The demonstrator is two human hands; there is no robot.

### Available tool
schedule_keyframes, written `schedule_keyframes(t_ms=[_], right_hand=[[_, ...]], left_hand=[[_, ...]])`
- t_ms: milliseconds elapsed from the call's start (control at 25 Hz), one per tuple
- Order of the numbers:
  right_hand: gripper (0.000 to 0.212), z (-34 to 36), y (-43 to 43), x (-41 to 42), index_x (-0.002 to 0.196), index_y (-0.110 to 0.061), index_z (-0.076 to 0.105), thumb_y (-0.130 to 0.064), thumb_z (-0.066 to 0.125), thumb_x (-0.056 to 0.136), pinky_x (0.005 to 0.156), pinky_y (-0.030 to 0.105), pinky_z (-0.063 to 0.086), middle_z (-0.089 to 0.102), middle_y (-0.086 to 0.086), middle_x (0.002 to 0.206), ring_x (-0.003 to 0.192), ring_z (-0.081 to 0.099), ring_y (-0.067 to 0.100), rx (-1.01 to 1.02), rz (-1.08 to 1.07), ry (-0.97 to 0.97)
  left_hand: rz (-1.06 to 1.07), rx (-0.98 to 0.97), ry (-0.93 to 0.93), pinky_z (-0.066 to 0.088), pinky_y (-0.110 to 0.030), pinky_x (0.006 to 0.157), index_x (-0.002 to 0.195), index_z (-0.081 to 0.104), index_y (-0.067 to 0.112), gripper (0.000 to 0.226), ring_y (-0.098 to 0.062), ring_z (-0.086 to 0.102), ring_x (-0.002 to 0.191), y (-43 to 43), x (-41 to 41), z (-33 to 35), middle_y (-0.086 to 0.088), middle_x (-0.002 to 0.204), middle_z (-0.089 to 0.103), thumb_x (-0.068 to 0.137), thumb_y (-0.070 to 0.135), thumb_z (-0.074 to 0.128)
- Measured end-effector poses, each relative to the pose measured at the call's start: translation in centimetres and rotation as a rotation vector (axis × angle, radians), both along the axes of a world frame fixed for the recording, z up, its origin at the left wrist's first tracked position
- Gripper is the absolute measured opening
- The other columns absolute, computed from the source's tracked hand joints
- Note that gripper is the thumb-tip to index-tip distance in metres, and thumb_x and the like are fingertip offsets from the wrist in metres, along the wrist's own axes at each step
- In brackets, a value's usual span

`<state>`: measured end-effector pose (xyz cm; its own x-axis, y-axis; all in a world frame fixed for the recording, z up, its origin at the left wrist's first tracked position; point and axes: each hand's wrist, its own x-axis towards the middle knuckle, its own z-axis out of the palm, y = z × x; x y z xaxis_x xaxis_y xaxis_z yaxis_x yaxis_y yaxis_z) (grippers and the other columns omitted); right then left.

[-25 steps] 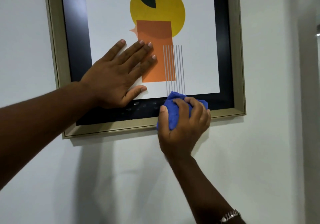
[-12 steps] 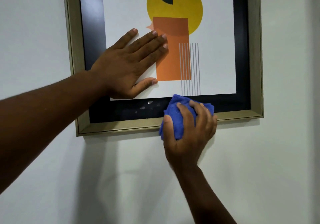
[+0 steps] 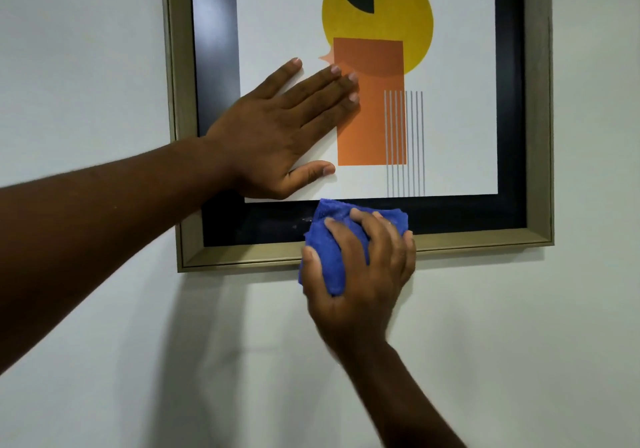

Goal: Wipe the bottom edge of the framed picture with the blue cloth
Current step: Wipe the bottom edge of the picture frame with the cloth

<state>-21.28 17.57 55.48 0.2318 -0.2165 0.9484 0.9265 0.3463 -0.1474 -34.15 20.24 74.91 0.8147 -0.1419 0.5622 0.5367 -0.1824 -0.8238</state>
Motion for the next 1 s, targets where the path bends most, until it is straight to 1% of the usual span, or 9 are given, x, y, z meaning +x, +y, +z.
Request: schedule_keyframes(t_ms=[80, 200, 320, 480, 560, 640, 760, 840, 1000], right_hand=[[0.037, -0.1, 0.0, 1.1, 0.115, -0.021, 0.061, -0.047, 0.057, 0.088, 0.111, 0.059, 0.033, 0.065, 0.013, 0.123, 0.124, 0.052, 0.030, 0.012, 0.000, -0.034], [0.035, 1.4, 0.0, -1.4, 0.116, -0.025, 0.061, -0.048, 0.054, 0.091, 0.114, 0.056, 0.030, 0.064, 0.009, 0.124, 0.125, 0.052, 0.028, -0.028, 0.003, 0.092], [0.039, -0.1, 0.0, -0.6, 0.115, -0.019, 0.067, -0.047, 0.055, 0.091, 0.114, 0.054, 0.032, 0.065, 0.012, 0.123, 0.123, 0.055, 0.031, -0.004, -0.058, -0.123], [0.038, 1.0, 0.4, -0.5, 0.113, -0.018, 0.066, -0.046, 0.055, 0.091, 0.111, 0.056, 0.034, 0.065, 0.013, 0.122, 0.123, 0.054, 0.030, 0.026, -0.021, 0.035], [0.039, 0.9, 0.5, -2.1, 0.115, -0.020, 0.066, -0.048, 0.053, 0.091, 0.114, 0.052, 0.032, 0.065, 0.011, 0.124, 0.124, 0.053, 0.029, 0.006, -0.040, -0.028], [0.042, -0.1, 0.2, -0.9, 0.116, -0.017, 0.066, -0.048, 0.055, 0.091, 0.111, 0.056, 0.035, 0.065, 0.013, 0.125, 0.124, 0.053, 0.030, -0.002, -0.049, -0.113], [0.039, 0.2, -0.1, 0.3, 0.114, -0.014, 0.065, -0.043, 0.056, 0.090, 0.106, 0.064, 0.035, 0.063, 0.015, 0.124, 0.124, 0.052, 0.034, -0.006, -0.027, 0.108], [0.037, 1.1, 0.1, -2.3, 0.114, -0.018, 0.065, -0.044, 0.053, 0.090, 0.113, 0.060, 0.030, 0.063, 0.013, 0.125, 0.126, 0.051, 0.032, -0.040, 0.001, 0.182], [0.040, 1.1, 0.3, -7.7, 0.121, -0.024, 0.062, -0.049, 0.049, 0.092, 0.116, 0.052, 0.026, 0.061, 0.009, 0.130, 0.131, 0.047, 0.028, -0.132, -0.007, 0.043]], left_hand=[[0.001, 0.021, -0.001, 0.012, -0.053, 0.124, 0.155, 0.007, 0.012, 0.078, -0.026, 0.006, 0.153, 0.1, -0.1, -0.1, -0.012, 0.166, 0.009, 0.095, 0.062, 0.015], [-0.001, -0.003, 0.005, 0.013, -0.054, 0.124, 0.155, 0.007, 0.012, 0.079, -0.026, 0.007, 0.153, 0.0, -0.1, 0.0, -0.012, 0.166, 0.010, 0.094, 0.063, 0.014], [-0.009, -0.014, -0.004, 0.013, -0.054, 0.124, 0.155, 0.008, 0.012, 0.079, -0.026, 0.007, 0.153, -0.1, -0.1, 0.0, -0.013, 0.166, 0.010, 0.095, 0.062, 0.015], [-0.023, -0.006, -0.022, 0.012, -0.053, 0.124, 0.155, 0.009, 0.013, 0.078, -0.026, 0.008, 0.153, 0.0, -0.2, -0.2, -0.012, 0.166, 0.011, 0.095, 0.061, 0.016], [-0.025, -0.014, -0.021, 0.012, -0.053, 0.124, 0.155, 0.009, 0.012, 0.078, -0.026, 0.008, 0.153, -0.1, -0.4, 0.0, -0.012, 0.165, 0.010, 0.095, 0.061, 0.014], [-0.019, -0.016, -0.019, 0.013, -0.053, 0.124, 0.155, 0.009, 0.012, 0.078, -0.027, 0.008, 0.153, 0.0, -0.2, 0.0, -0.013, 0.165, 0.011, 0.095, 0.061, 0.014], [-0.009, -0.007, -0.031, 0.013, -0.053, 0.124, 0.155, 0.009, 0.012, 0.077, -0.027, 0.009, 0.153, -0.1, -0.1, -0.4, -0.013, 0.165, 0.011, 0.095, 0.061, 0.016], [-0.004, -0.039, -0.024, 0.011, -0.052, 0.125, 0.155, 0.007, 0.012, 0.076, -0.027, 0.007, 0.153, -0.3, -0.1, -0.3, -0.013, 0.166, 0.009, 0.096, 0.058, 0.015], [0.003, -0.064, -0.034, 0.009, -0.051, 0.125, 0.155, 0.007, 0.012, 0.068, -0.026, 0.004, 0.153, -0.4, -0.1, -0.2, -0.012, 0.166, 0.007, 0.096, 0.046, 0.013]])
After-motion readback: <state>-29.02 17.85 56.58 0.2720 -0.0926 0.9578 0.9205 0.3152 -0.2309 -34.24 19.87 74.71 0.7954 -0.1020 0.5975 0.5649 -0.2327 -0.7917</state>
